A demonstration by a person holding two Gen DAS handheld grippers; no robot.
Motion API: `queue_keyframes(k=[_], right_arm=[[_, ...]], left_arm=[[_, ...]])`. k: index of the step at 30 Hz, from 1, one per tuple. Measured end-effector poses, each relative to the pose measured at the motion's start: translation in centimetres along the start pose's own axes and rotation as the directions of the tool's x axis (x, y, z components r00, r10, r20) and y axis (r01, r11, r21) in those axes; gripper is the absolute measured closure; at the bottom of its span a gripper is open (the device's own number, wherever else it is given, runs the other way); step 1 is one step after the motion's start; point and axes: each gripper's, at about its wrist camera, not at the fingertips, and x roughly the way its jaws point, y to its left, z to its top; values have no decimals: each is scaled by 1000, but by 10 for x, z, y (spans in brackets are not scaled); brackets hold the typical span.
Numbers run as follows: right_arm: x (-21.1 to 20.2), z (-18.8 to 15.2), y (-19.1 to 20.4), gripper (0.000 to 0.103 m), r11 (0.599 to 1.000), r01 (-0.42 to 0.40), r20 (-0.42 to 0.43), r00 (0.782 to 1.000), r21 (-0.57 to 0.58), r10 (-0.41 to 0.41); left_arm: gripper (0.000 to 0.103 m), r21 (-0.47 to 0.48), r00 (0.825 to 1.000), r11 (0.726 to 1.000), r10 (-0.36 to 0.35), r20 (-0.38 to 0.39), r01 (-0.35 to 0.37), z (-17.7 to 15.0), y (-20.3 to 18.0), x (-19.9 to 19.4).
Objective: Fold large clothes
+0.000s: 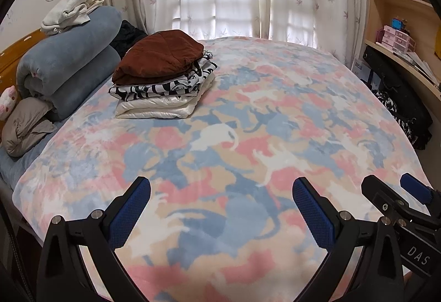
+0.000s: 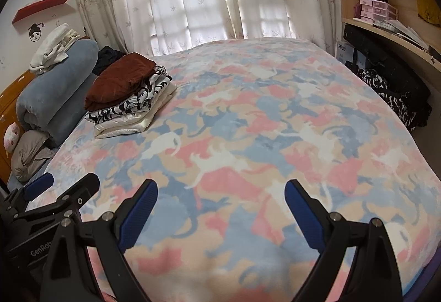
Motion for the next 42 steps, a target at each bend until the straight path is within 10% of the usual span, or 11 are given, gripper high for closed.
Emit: queue_keyframes(k=[42], right_arm=[[6,-5,-4,9,1000,8,-20,1000,-9,-9]], left_arm=[[1,-17,996,1000,-7,-86,6,-9,4,20]])
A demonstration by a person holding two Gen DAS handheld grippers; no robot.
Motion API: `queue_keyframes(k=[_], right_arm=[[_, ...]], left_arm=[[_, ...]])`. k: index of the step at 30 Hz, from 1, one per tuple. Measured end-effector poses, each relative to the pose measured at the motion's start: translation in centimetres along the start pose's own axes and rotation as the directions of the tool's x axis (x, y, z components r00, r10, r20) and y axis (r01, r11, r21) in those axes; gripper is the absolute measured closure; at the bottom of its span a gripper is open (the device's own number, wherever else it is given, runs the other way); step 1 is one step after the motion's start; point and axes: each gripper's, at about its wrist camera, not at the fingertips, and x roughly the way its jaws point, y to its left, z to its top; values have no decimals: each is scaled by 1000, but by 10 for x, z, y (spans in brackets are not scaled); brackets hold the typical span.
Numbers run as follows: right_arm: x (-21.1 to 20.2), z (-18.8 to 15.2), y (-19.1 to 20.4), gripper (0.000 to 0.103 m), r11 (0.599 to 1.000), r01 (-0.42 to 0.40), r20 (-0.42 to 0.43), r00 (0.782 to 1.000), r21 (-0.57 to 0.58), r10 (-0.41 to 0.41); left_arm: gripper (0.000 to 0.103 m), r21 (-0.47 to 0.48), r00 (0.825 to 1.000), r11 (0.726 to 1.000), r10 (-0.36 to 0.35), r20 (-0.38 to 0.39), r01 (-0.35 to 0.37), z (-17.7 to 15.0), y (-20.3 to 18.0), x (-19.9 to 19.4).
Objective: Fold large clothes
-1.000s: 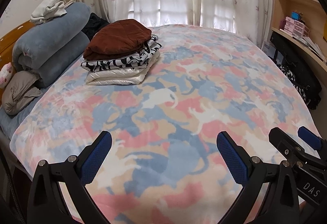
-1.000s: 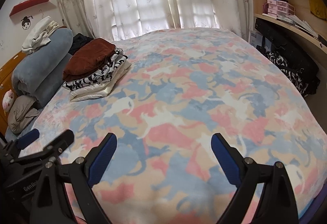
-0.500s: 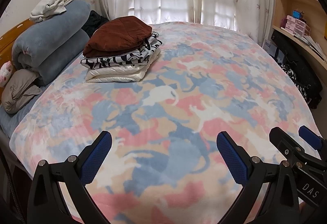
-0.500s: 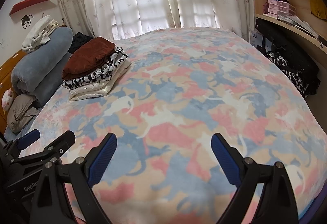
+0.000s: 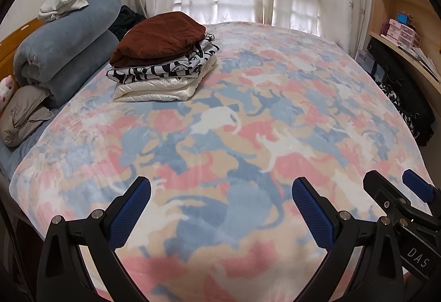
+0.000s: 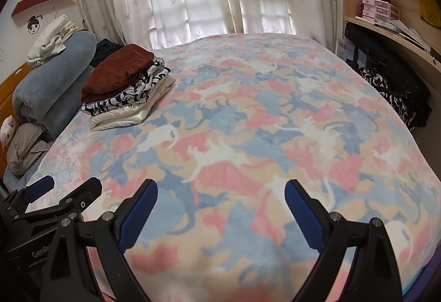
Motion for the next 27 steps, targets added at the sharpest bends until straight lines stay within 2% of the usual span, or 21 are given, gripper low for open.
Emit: queue_keyframes(k=[27], right_arm=[[6,-4,2,9,1000,-1,-11,1000,-4,1]], left_arm=[[1,-13,1000,1000,-1,-21,1,-5,2,2]])
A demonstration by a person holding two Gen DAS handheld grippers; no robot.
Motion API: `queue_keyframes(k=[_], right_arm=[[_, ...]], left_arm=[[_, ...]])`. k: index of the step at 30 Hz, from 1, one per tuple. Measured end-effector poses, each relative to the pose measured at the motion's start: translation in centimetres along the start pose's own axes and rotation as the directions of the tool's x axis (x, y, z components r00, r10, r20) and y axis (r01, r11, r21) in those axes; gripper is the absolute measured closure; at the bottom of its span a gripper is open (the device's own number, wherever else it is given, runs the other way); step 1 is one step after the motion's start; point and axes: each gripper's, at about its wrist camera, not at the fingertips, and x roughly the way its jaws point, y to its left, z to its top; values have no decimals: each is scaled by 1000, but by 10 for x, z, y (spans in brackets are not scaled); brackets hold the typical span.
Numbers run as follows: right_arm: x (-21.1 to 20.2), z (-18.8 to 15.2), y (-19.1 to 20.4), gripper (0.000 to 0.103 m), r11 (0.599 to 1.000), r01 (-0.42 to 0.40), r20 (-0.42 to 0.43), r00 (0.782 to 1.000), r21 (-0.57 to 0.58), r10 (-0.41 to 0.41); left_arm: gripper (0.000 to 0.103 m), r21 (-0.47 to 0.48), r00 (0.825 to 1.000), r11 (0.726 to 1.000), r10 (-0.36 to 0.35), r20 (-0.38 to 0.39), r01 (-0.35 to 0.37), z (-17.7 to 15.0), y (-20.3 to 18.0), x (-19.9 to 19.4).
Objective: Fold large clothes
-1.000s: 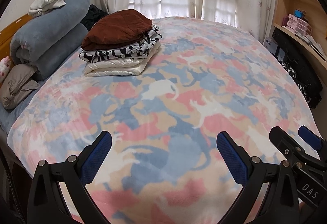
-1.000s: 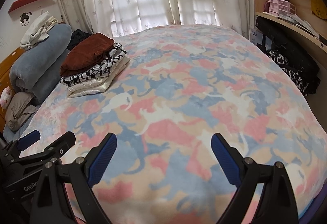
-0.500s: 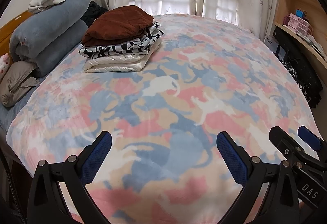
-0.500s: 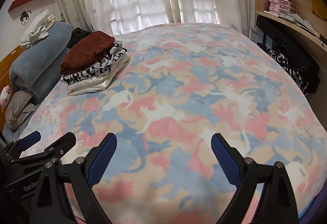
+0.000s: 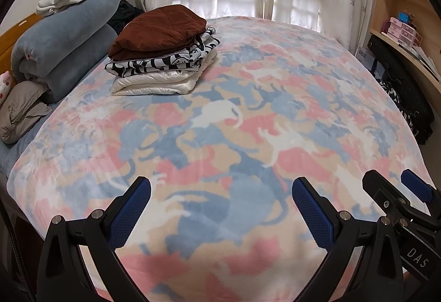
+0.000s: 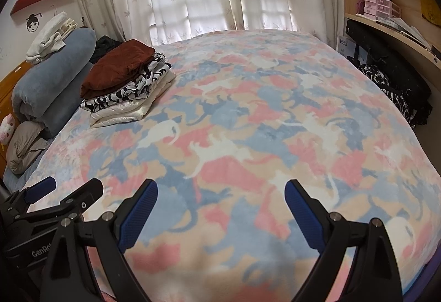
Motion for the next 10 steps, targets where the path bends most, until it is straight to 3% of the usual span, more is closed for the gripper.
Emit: queue_keyframes(k=[10], right_arm=[[2,-3,1,9,1000,0,-4,1000,-1,0]], left_arm=[[1,1,1000,1000,3,-2,-3,-1,0,0]])
